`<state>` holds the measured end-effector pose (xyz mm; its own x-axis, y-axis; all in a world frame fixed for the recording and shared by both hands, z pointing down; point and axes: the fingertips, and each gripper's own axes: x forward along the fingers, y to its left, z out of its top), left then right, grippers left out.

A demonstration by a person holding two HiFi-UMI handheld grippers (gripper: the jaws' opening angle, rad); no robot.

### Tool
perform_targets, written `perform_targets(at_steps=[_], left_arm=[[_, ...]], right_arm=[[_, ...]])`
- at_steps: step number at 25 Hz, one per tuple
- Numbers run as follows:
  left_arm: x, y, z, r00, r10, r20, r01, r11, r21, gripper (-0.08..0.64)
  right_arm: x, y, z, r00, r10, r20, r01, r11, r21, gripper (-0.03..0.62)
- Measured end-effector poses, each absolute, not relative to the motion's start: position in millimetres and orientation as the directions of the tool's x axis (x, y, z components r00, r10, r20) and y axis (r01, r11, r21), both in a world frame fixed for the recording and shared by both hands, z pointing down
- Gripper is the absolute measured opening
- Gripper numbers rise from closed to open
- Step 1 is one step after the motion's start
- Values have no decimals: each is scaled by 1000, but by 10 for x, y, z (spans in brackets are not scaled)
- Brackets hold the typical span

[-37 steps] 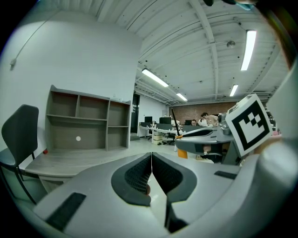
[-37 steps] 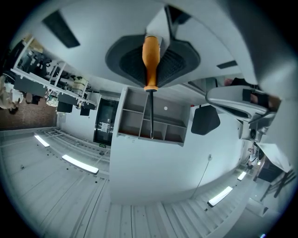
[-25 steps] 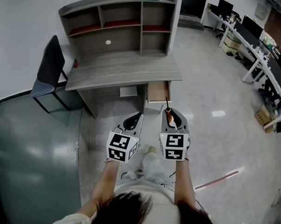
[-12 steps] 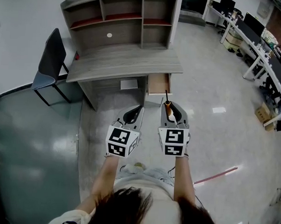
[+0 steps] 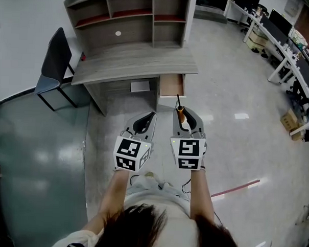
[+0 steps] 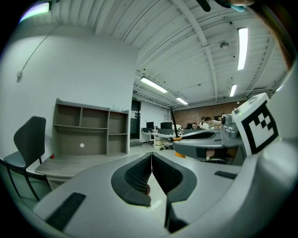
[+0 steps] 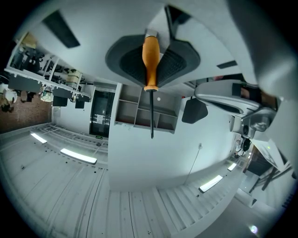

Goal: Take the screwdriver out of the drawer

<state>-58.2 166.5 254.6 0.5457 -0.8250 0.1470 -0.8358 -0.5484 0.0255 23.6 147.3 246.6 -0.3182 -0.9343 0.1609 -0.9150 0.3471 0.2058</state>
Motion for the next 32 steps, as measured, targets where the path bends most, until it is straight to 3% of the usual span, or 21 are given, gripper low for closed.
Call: perform_targets(at_steps=[32], left_arm=[[137,2267,2588,469,-866,172,-880,-474,12,17]], right_arm=[[1007,2006,2516,-396,-905,157,-888,421,185,81]])
